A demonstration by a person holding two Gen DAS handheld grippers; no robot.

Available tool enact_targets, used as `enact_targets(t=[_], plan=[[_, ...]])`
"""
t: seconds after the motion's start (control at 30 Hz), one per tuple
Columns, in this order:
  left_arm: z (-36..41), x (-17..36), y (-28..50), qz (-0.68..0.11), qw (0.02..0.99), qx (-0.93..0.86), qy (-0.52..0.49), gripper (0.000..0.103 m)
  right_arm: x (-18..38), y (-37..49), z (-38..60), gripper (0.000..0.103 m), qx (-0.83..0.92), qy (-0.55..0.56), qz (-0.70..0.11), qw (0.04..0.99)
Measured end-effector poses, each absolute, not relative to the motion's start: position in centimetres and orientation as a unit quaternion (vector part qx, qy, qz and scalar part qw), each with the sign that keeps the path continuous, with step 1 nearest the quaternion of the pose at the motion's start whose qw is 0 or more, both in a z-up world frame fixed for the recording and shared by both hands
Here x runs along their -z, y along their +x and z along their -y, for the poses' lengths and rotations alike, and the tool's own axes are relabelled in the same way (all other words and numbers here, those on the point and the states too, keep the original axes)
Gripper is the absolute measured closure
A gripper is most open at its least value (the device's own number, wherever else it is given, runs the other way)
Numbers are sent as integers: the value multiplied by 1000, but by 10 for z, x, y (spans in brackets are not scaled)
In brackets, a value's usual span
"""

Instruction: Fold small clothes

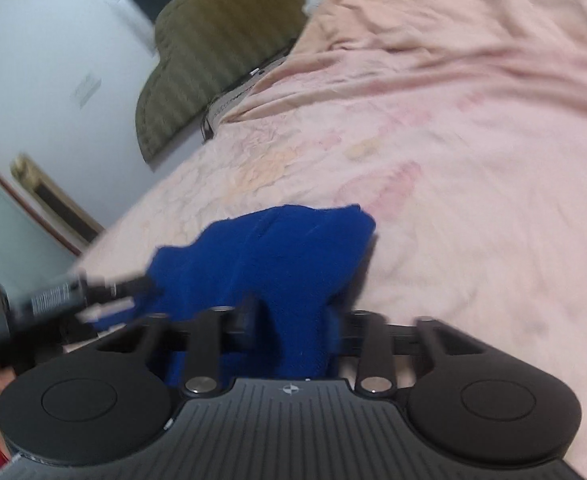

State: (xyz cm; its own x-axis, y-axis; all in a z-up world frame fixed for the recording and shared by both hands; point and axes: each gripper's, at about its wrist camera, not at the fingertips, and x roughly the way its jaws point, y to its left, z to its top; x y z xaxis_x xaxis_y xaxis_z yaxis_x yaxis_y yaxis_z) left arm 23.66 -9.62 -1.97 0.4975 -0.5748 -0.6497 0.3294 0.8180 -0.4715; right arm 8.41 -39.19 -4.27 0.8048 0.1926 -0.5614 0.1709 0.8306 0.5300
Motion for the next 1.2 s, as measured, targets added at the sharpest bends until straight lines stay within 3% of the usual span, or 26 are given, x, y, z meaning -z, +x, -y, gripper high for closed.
enact_targets(t=[0.07, 0.1, 0.2, 0.33, 0.47, 0.57, 0.63, 0.7, 0.73, 0.87, 0.97, 1.03, 1.07, 1.1, 1.2], plan=[[102, 25, 241, -432, 848, 272, -139, 80, 40, 88, 387, 88, 2, 261, -311, 914], [103, 27, 241, -428, 853, 266, -134, 89, 38, 89, 388, 90, 2, 262, -308, 915], [91, 26, 236, -387, 872, 263, -147, 97, 36, 97, 394, 93, 0, 270, -292, 918], [82, 31, 246, -380, 888, 222, -132, 97, 37, 114, 390, 93, 6, 256, -283, 924], [74, 14, 227, -358, 904, 213, -96, 97, 47, 119, 395, 74, 42, 262, -309, 913], [73, -3, 199, -357, 900, 240, -72, 91, 35, 92, 400, 61, 73, 250, -284, 923], [79, -5, 178, -375, 886, 265, -61, 75, 27, 72, 401, 59, 91, 238, -276, 927], [85, -2, 153, -387, 875, 287, -43, 31, 25, 52, 401, 58, 78, 246, -280, 925], [85, -2, 140, -384, 875, 293, -37, 26, 26, 43, 401, 58, 66, 254, -285, 922], [84, 3, 95, -372, 874, 311, 21, 26, 35, 2, 395, 54, 31, 283, -297, 912], [73, 17, 84, -405, 853, 329, 4, 26, 39, -19, 384, 54, 13, 281, -307, 909], [66, 29, 82, -439, 832, 339, -29, 36, 46, -25, 376, 54, 4, 274, -321, 906], [62, 29, 78, -431, 836, 337, -33, 57, 50, -25, 374, 65, 5, 275, -328, 904], [60, 29, 77, -436, 830, 346, -32, 79, 54, -26, 373, 81, 8, 278, -332, 902], [46, 27, 84, -453, 815, 355, -68, 92, 57, -32, 372, 89, -9, 307, -326, 894]])
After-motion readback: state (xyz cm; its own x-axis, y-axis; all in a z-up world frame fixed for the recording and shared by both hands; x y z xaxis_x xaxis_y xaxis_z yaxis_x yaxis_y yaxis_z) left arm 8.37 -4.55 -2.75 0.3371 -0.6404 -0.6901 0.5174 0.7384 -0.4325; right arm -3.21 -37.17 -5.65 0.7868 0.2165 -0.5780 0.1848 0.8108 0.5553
